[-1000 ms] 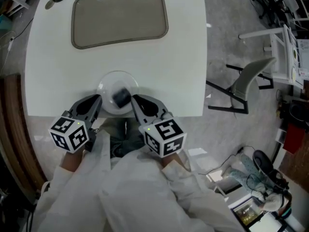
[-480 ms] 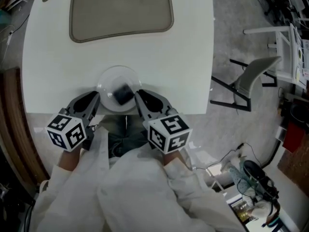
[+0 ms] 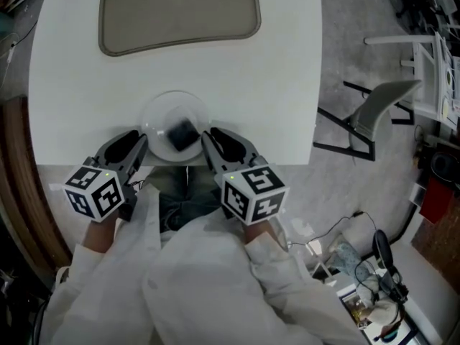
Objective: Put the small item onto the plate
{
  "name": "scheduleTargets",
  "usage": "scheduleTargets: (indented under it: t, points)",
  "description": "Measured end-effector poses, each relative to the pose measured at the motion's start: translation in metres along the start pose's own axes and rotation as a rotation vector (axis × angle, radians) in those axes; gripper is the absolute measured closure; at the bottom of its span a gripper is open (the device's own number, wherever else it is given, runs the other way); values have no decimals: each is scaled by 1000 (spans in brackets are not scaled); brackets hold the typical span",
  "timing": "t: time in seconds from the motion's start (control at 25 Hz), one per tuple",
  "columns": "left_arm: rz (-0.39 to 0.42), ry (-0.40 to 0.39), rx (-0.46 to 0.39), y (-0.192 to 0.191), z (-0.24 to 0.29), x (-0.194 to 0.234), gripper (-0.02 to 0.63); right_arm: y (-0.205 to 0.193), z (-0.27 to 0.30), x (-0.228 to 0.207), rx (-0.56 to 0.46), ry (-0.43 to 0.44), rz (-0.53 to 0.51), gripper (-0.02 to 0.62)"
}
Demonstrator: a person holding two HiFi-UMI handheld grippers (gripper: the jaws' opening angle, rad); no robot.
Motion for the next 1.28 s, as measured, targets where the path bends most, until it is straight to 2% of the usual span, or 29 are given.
scheduleTargets:
  t: [0.04,0.16,0.24,0.36,0.96,1.28]
  points:
    - [-5,-3,3,0,0,0,520,-1,-1,-2,5,-6,6,499]
    - [-30,-10,4,0,1,0,515,-3,0,-4,22,-4,21,477]
    - [-76,-28,1,0,2,0,514,-4,0,-6,31,-9,26,470]
    - [-122,-47,4,-1,7,1,507,-8,3,-10,44,-11,45,463]
    - [-157,-48,26,-2,9,4,492,-16,13,-7,96,41,90,461]
    - [-225,-92,36,-1,11,1,492,-15,12,-7,90,64,137,461]
Point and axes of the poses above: the fingertips, and each gripper's own axes: z forward along the fingers, x to its left, y out of its top, the point moved 3 cm from there along -z, backward along the fingers, and after that the axes turned 9 degrees about -z, right-handed, at the moved point
